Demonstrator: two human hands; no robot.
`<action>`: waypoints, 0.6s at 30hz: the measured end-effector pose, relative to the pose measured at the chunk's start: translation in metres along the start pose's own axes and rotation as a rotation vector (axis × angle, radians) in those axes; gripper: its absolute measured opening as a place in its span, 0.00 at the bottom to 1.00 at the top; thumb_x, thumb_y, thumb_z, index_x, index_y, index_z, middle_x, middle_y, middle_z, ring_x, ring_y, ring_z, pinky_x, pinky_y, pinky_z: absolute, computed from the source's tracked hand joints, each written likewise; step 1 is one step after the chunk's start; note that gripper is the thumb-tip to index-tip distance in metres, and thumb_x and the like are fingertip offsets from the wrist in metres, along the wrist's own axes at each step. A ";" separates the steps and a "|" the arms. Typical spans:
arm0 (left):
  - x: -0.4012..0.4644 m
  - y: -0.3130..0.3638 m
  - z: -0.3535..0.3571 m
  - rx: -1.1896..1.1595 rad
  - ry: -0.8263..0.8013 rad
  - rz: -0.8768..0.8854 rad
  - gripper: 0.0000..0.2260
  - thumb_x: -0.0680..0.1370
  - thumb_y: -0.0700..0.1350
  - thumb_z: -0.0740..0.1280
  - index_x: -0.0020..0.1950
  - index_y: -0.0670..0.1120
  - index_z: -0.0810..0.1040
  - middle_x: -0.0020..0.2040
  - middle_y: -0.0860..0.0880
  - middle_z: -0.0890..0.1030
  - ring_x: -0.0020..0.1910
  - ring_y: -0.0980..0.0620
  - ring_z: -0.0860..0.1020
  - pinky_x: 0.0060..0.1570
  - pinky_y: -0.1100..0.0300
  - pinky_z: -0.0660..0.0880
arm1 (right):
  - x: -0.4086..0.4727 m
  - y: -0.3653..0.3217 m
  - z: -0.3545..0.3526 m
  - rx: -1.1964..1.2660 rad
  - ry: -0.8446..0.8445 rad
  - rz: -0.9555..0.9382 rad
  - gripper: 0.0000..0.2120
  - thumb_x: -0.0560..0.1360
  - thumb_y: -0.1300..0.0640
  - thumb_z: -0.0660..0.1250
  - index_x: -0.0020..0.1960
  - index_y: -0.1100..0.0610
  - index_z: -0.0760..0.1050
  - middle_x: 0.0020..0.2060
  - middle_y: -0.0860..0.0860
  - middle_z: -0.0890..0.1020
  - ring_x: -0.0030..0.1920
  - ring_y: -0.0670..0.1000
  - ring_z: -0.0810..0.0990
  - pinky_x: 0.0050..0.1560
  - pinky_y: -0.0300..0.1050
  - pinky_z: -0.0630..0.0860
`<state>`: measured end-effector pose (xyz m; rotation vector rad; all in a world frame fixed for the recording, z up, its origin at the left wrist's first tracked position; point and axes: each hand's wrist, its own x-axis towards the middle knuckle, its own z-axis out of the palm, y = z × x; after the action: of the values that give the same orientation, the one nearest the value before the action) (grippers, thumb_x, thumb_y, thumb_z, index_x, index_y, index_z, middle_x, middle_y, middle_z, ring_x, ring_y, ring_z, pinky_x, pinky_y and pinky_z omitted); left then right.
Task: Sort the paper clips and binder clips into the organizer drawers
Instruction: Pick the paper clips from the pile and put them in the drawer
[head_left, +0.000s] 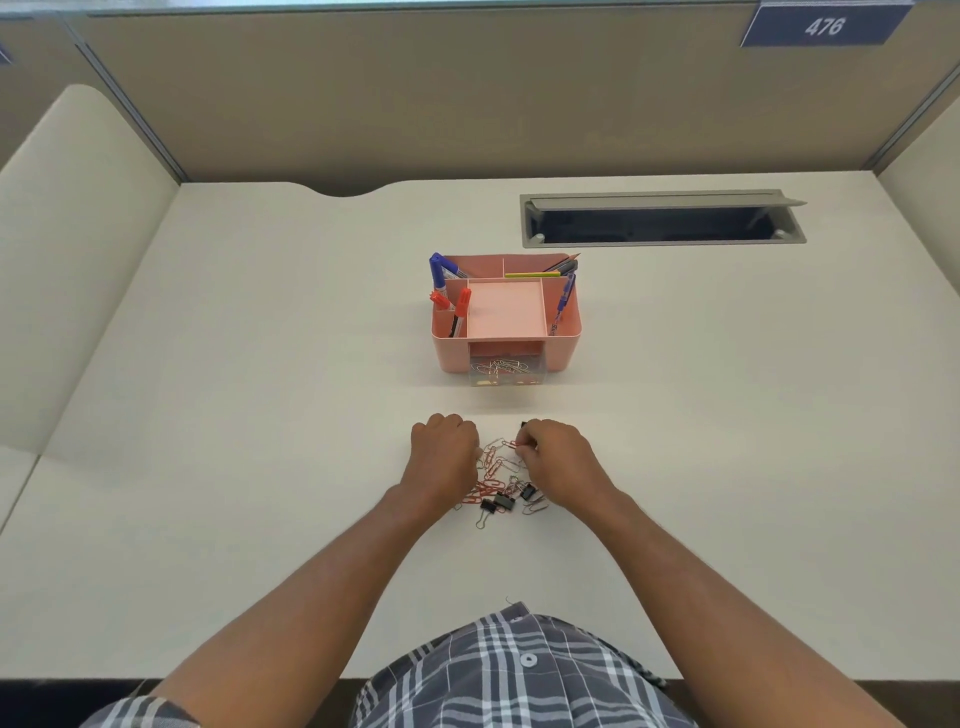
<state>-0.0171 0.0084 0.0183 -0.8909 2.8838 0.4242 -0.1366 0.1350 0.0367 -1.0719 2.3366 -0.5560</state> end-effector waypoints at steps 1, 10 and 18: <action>0.000 0.000 -0.001 -0.030 0.003 0.002 0.04 0.79 0.46 0.64 0.47 0.47 0.76 0.48 0.49 0.79 0.51 0.45 0.74 0.49 0.51 0.67 | 0.000 0.001 -0.001 0.024 0.004 0.010 0.06 0.77 0.60 0.62 0.45 0.55 0.78 0.42 0.48 0.82 0.44 0.51 0.78 0.43 0.45 0.73; 0.004 0.014 -0.040 -0.550 0.323 0.054 0.05 0.78 0.36 0.65 0.45 0.45 0.76 0.40 0.50 0.78 0.41 0.50 0.75 0.41 0.56 0.74 | 0.006 -0.012 -0.034 0.282 0.188 -0.020 0.05 0.77 0.56 0.67 0.43 0.51 0.78 0.37 0.45 0.81 0.37 0.42 0.78 0.39 0.39 0.75; 0.043 0.026 -0.077 -0.498 0.391 0.136 0.06 0.77 0.33 0.64 0.48 0.40 0.79 0.43 0.44 0.81 0.41 0.47 0.77 0.42 0.52 0.79 | 0.046 -0.036 -0.064 -0.033 0.429 -0.173 0.07 0.78 0.60 0.64 0.49 0.60 0.81 0.45 0.55 0.81 0.47 0.53 0.75 0.46 0.47 0.75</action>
<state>-0.0678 -0.0170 0.0910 -0.9238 3.2673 1.1381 -0.1798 0.0869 0.0945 -1.2809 2.6354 -0.8901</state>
